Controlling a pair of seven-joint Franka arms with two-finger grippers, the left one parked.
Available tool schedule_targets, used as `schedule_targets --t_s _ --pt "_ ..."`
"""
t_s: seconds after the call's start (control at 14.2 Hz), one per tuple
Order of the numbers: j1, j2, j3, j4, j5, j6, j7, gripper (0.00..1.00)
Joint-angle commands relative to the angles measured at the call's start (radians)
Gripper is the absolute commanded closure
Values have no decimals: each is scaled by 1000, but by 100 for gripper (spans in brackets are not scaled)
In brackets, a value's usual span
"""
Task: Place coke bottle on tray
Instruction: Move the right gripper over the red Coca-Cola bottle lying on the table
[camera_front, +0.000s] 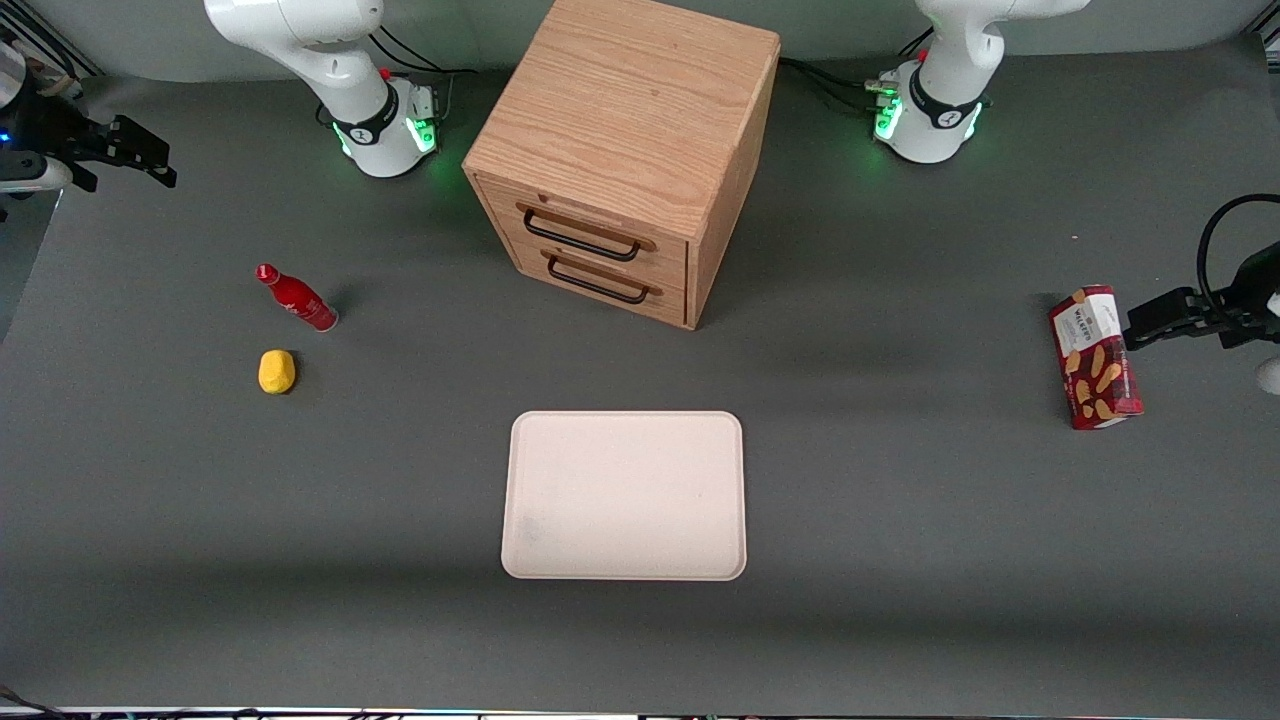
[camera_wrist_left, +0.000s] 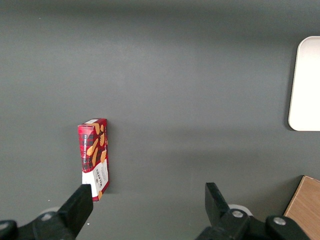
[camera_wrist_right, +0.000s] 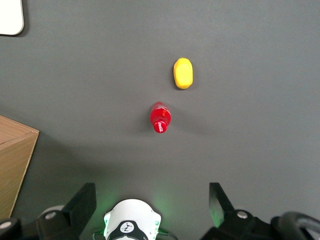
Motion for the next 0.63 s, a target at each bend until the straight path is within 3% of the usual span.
schedule_targets --t_s 0.0,0.56 --pt "-1 -54 -23 -56 -22 40 -50 0" --pt "-1 -38 -46 -292 -22 338 -56 0"
